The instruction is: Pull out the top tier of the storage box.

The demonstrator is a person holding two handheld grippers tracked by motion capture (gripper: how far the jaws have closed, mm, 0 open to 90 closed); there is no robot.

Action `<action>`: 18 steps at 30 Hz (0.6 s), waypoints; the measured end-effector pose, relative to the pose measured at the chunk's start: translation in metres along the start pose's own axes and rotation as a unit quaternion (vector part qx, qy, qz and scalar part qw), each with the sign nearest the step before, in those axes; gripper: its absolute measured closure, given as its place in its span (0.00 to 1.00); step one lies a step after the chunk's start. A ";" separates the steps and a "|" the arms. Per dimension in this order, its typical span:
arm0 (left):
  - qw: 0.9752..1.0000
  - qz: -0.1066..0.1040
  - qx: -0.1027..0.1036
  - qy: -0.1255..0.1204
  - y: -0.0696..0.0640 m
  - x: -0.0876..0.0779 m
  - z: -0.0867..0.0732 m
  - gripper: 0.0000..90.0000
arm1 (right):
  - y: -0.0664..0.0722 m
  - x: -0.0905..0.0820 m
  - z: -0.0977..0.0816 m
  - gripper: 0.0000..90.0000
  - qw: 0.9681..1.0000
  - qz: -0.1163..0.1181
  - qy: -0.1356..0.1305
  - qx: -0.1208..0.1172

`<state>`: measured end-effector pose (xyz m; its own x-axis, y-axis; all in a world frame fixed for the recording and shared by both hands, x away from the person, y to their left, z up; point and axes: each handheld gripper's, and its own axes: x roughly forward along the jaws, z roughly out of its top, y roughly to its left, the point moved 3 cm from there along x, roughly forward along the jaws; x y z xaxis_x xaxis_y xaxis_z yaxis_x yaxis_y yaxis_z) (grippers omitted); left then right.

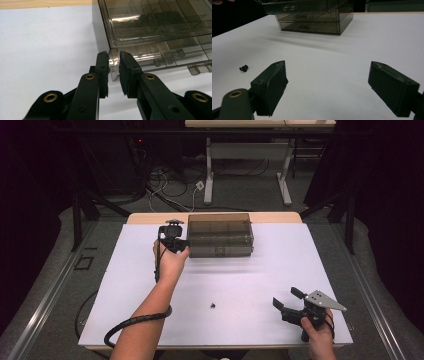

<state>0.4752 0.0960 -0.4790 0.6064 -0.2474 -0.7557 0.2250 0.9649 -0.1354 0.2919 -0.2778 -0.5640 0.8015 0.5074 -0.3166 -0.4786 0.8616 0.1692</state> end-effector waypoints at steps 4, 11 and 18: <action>1.000 -0.020 -0.013 -0.001 -0.002 0.001 0.001 0.87 | 0.000 0.000 0.000 0.16 1.000 0.000 0.002 0.000; 1.000 -0.007 0.006 0.007 -0.011 0.007 -0.002 0.88 | 0.000 0.000 0.000 0.16 1.000 -0.002 0.000 -0.001; 1.000 -0.003 -0.010 0.013 -0.009 0.012 -0.002 0.94 | 0.000 0.000 0.000 0.16 1.000 0.000 0.001 -0.001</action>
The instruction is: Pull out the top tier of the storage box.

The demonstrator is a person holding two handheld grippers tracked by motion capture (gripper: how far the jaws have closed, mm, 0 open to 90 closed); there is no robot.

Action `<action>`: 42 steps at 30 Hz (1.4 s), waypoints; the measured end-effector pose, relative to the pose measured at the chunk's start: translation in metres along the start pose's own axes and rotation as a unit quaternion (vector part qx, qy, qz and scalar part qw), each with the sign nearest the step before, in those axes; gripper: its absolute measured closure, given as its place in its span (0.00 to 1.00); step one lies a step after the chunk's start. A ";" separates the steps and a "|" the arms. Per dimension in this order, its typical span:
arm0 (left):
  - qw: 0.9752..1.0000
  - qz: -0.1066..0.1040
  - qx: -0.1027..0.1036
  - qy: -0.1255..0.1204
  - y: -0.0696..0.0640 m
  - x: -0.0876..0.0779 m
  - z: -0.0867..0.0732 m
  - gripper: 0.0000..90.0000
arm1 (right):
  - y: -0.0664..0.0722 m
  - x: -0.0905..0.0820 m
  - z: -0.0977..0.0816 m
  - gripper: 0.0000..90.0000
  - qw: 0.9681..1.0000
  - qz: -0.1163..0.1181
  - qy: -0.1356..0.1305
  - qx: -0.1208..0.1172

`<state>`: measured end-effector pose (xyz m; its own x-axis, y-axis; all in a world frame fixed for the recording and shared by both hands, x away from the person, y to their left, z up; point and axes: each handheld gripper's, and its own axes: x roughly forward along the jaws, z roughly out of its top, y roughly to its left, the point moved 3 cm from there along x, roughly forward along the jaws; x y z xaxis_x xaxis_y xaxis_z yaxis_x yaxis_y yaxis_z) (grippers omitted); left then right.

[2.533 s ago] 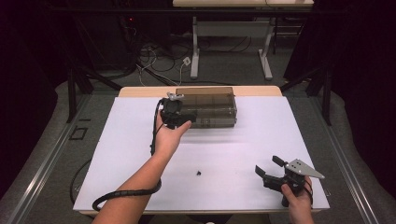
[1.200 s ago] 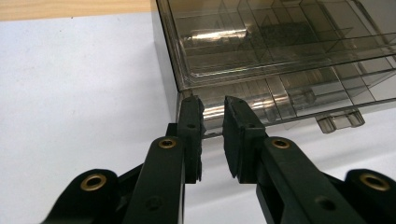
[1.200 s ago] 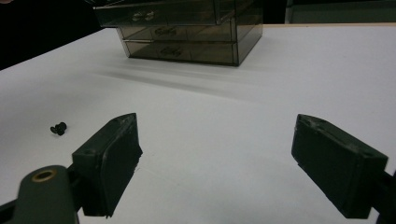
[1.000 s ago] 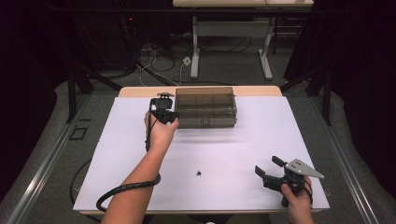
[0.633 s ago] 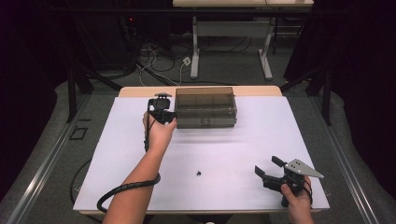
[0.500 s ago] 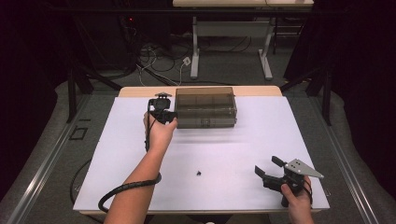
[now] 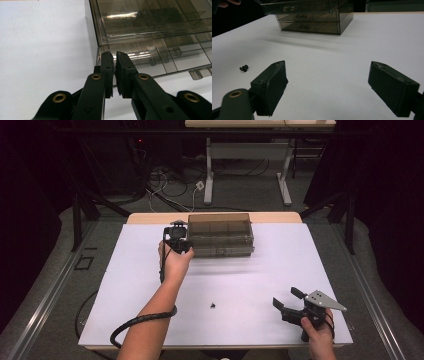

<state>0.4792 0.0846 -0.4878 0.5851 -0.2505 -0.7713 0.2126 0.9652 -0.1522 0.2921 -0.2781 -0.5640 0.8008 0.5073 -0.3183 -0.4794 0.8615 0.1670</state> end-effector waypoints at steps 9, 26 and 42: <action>1.000 -0.001 -0.024 -0.002 0.000 -0.001 0.000 0.96 | 0.000 0.000 0.000 0.16 1.000 -0.001 -0.003 0.000; 0.999 -0.010 -0.036 0.001 0.002 -0.007 -0.007 0.97 | 0.000 0.000 0.000 0.16 1.000 0.002 0.002 -0.002; 0.999 -0.016 -0.039 0.003 0.002 -0.011 -0.011 0.97 | 0.000 0.001 0.000 0.16 1.000 0.003 0.003 0.000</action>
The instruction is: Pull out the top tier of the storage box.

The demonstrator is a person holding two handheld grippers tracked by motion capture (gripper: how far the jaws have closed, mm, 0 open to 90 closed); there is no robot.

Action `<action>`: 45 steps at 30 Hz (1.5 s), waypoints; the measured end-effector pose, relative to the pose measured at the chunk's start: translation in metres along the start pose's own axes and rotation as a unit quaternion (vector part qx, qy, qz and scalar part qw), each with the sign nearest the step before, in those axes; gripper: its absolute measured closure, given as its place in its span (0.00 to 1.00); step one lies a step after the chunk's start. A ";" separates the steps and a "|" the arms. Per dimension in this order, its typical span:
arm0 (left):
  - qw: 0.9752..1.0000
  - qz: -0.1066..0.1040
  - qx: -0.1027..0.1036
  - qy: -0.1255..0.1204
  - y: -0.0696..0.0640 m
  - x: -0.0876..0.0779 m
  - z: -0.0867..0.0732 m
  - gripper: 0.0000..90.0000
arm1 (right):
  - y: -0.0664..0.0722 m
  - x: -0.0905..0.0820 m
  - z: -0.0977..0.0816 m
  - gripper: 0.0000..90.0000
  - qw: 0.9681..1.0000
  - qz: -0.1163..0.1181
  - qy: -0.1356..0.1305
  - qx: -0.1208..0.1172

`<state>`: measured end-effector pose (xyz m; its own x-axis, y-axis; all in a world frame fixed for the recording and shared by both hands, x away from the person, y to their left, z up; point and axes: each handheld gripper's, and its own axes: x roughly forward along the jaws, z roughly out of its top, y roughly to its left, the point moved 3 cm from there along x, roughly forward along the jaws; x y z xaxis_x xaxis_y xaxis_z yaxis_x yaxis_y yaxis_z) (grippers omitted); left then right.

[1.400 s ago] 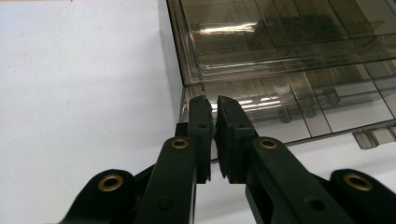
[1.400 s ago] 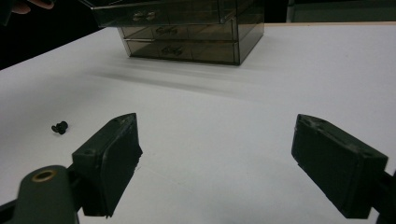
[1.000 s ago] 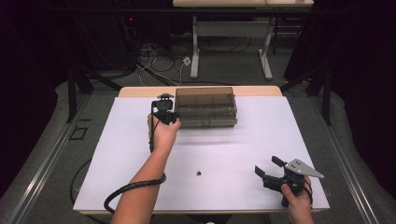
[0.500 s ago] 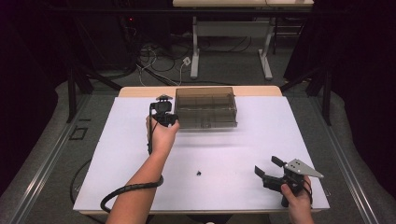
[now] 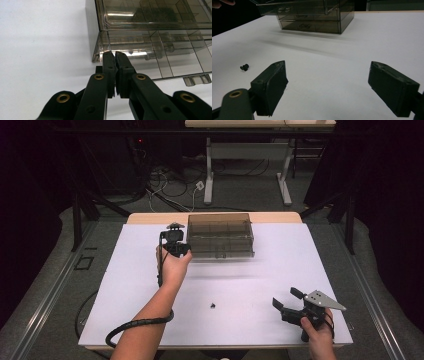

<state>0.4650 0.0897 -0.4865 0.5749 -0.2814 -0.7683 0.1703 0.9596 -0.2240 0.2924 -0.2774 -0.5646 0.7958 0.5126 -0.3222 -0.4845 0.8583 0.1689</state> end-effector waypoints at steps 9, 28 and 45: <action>1.000 -0.007 0.003 -0.001 0.000 -0.003 0.001 0.92 | 0.000 0.000 0.000 0.16 1.000 0.001 0.004 0.001; 1.000 -0.011 0.011 -0.007 -0.002 -0.008 0.003 0.89 | 0.000 0.000 0.000 0.16 1.000 0.000 0.004 0.001; 0.999 -0.012 0.022 -0.029 0.000 -0.024 0.010 0.82 | 0.000 0.000 0.000 0.16 1.000 0.000 0.004 0.002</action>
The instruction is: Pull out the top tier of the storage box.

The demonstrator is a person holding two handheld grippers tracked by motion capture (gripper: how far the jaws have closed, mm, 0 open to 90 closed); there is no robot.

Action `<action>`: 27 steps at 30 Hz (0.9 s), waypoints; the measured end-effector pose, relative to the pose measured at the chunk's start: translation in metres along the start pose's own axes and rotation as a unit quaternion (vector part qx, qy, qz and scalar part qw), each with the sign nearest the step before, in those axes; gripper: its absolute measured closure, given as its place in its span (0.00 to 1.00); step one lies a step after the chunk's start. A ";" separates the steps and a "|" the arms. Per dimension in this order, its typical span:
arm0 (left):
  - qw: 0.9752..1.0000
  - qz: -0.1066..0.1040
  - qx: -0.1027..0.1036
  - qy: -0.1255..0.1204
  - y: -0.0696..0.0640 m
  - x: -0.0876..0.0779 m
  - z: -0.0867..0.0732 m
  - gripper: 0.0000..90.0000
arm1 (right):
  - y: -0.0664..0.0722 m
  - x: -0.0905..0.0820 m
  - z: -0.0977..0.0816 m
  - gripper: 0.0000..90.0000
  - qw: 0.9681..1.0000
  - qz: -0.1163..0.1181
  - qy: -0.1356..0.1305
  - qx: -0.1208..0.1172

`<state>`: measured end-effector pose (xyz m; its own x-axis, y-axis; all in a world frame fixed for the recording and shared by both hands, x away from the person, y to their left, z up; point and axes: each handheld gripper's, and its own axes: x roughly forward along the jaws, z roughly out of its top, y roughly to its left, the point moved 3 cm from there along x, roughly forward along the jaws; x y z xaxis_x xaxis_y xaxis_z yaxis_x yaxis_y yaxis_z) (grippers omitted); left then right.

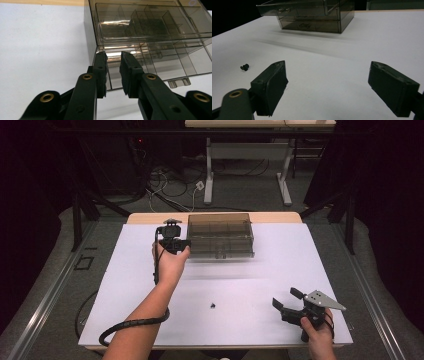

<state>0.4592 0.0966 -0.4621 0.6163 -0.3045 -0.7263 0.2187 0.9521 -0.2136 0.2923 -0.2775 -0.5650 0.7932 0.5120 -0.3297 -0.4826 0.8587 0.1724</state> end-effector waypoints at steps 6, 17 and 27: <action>1.000 -0.005 0.017 -0.012 0.001 -0.006 0.000 0.78 | 0.000 0.000 0.000 0.16 1.000 -0.001 0.000 0.000; 0.998 -0.040 0.036 -0.038 -0.006 -0.011 -0.004 0.65 | 0.000 0.000 0.000 0.16 1.000 0.001 -0.001 0.000; 0.994 -0.051 0.085 -0.055 -0.018 -0.014 -0.009 0.56 | 0.000 0.000 0.000 0.16 1.000 -0.001 0.000 0.000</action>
<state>0.4398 0.0842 -0.4541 0.6610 -0.4090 -0.6291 0.4025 0.9008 -0.1627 0.2924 -0.2775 -0.5651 0.7942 0.5100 -0.3304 -0.4811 0.8599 0.1709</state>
